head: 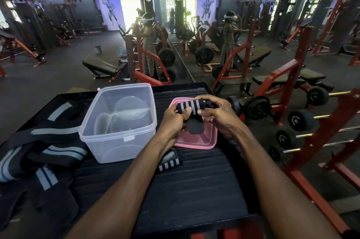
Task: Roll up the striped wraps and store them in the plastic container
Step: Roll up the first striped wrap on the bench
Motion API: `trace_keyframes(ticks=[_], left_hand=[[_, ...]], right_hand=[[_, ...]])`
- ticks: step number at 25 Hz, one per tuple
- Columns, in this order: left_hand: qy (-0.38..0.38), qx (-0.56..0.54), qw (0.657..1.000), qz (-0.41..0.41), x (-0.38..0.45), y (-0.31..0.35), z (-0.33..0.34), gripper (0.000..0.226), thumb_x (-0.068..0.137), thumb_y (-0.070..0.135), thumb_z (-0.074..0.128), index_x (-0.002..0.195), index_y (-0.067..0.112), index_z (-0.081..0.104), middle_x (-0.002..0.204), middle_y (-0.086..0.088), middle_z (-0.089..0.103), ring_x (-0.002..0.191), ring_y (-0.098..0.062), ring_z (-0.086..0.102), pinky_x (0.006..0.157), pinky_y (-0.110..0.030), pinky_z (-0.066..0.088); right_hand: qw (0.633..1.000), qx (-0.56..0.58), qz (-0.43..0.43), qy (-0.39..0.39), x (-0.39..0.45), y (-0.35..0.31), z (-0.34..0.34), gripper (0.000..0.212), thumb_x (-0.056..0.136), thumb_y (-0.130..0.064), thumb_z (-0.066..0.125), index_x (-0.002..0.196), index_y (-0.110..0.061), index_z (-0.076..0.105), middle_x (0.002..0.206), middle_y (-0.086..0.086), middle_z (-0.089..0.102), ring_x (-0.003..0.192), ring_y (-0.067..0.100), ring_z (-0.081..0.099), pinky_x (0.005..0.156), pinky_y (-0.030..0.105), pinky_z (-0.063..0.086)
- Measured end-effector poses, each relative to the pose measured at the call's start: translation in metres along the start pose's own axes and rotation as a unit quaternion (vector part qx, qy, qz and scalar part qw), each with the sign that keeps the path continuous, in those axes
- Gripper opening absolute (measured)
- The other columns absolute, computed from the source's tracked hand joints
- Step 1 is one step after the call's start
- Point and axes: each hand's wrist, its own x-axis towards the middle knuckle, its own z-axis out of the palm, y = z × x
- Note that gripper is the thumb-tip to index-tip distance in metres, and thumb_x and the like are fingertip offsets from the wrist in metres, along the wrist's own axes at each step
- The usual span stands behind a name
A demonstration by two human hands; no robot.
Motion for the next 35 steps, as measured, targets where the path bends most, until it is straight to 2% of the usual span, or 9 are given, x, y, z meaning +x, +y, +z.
trace_keyframes(ticks=[7, 12, 15, 18, 20, 23, 28, 32, 35], left_hand=[[0.006, 0.032, 0.998, 0.045, 0.001, 0.000, -0.001, 0.027, 0.093, -0.003, 0.060, 0.099, 0.022, 0.065, 0.098, -0.004, 0.073, 0.090, -0.017, 0.070, 0.074, -0.037, 0.060], [-0.005, 0.013, 0.999, 0.032, 0.002, 0.002, -0.003, 0.026, 0.086, -0.008, 0.066, 0.100, 0.014, 0.068, 0.098, -0.013, 0.073, 0.091, -0.026, 0.069, 0.081, -0.040, 0.060], [-0.022, -0.022, 1.000, 0.004, 0.002, 0.003, -0.004, 0.012, 0.090, 0.008, 0.069, 0.101, 0.004, 0.069, 0.094, -0.018, 0.072, 0.082, -0.027, 0.068, 0.065, -0.032, 0.055], [0.004, 0.053, 0.998, 0.021, 0.003, -0.001, -0.007, 0.018, 0.089, 0.011, 0.072, 0.106, 0.010, 0.072, 0.099, -0.015, 0.076, 0.085, -0.025, 0.070, 0.072, -0.032, 0.057], [0.026, 0.101, 0.993, 0.057, 0.003, -0.002, -0.007, 0.026, 0.085, 0.002, 0.073, 0.100, 0.023, 0.072, 0.097, -0.003, 0.076, 0.089, -0.019, 0.071, 0.082, -0.032, 0.058], [0.029, 0.168, 0.979, 0.109, 0.000, 0.001, -0.009, 0.044, 0.081, -0.007, 0.072, 0.099, 0.033, 0.068, 0.098, 0.010, 0.071, 0.092, -0.008, 0.066, 0.082, -0.023, 0.053], [0.011, 0.139, 0.986, 0.087, -0.002, 0.006, -0.012, 0.032, 0.085, 0.007, 0.075, 0.102, 0.034, 0.068, 0.110, -0.004, 0.070, 0.095, -0.016, 0.068, 0.069, -0.023, 0.055], [0.037, 0.195, 0.972, 0.124, -0.003, 0.005, -0.013, 0.032, 0.086, 0.008, 0.074, 0.111, 0.026, 0.066, 0.103, 0.005, 0.071, 0.096, -0.009, 0.067, 0.080, -0.020, 0.053], [0.047, 0.227, 0.961, 0.149, -0.003, 0.003, -0.011, 0.036, 0.087, 0.002, 0.071, 0.111, 0.028, 0.066, 0.107, 0.004, 0.071, 0.102, -0.013, 0.066, 0.094, -0.032, 0.055]], right_hand=[[0.998, -0.008, 0.066, -0.011, 0.001, 0.003, 0.005, 0.012, 0.094, -0.022, 0.065, 0.097, -0.010, 0.069, 0.058, -0.007, 0.053, 0.043, 0.004, 0.039, 0.049, 0.023, 0.035], [0.999, 0.020, 0.040, 0.014, 0.001, 0.004, 0.004, 0.012, 0.087, 0.001, 0.069, 0.099, -0.004, 0.070, 0.074, 0.006, 0.063, 0.054, 0.008, 0.049, 0.046, 0.017, 0.039], [1.000, 0.015, 0.014, 0.009, 0.002, 0.006, 0.003, 0.029, 0.082, 0.009, 0.070, 0.109, -0.003, 0.068, 0.092, 0.012, 0.070, 0.082, 0.024, 0.067, 0.070, 0.036, 0.055], [1.000, 0.004, 0.021, 0.002, 0.003, 0.007, 0.003, 0.044, 0.077, 0.014, 0.071, 0.116, -0.006, 0.067, 0.107, 0.021, 0.067, 0.093, 0.031, 0.067, 0.089, 0.050, 0.054], [0.999, 0.013, 0.039, 0.002, 0.002, 0.005, 0.004, 0.048, 0.076, 0.012, 0.071, 0.119, -0.008, 0.066, 0.104, 0.019, 0.066, 0.082, 0.024, 0.069, 0.072, 0.037, 0.059], [0.999, 0.012, 0.042, -0.002, -0.001, 0.004, 0.010, 0.024, 0.086, 0.007, 0.068, 0.108, -0.002, 0.065, 0.086, 0.014, 0.065, 0.061, 0.018, 0.068, 0.051, 0.024, 0.053], [1.000, -0.016, 0.002, 0.015, 0.000, 0.008, 0.010, 0.016, 0.086, 0.011, 0.067, 0.098, 0.001, 0.065, 0.091, 0.023, 0.063, 0.076, 0.028, 0.067, 0.059, 0.026, 0.058], [1.000, -0.019, 0.001, 0.020, -0.001, 0.008, 0.012, 0.027, 0.082, 0.013, 0.069, 0.105, 0.001, 0.063, 0.095, 0.016, 0.063, 0.081, 0.026, 0.067, 0.059, 0.023, 0.057], [1.000, -0.020, 0.014, -0.005, -0.001, 0.007, 0.012, 0.028, 0.082, 0.014, 0.069, 0.103, -0.006, 0.066, 0.091, 0.012, 0.067, 0.074, 0.026, 0.070, 0.058, 0.022, 0.056]])
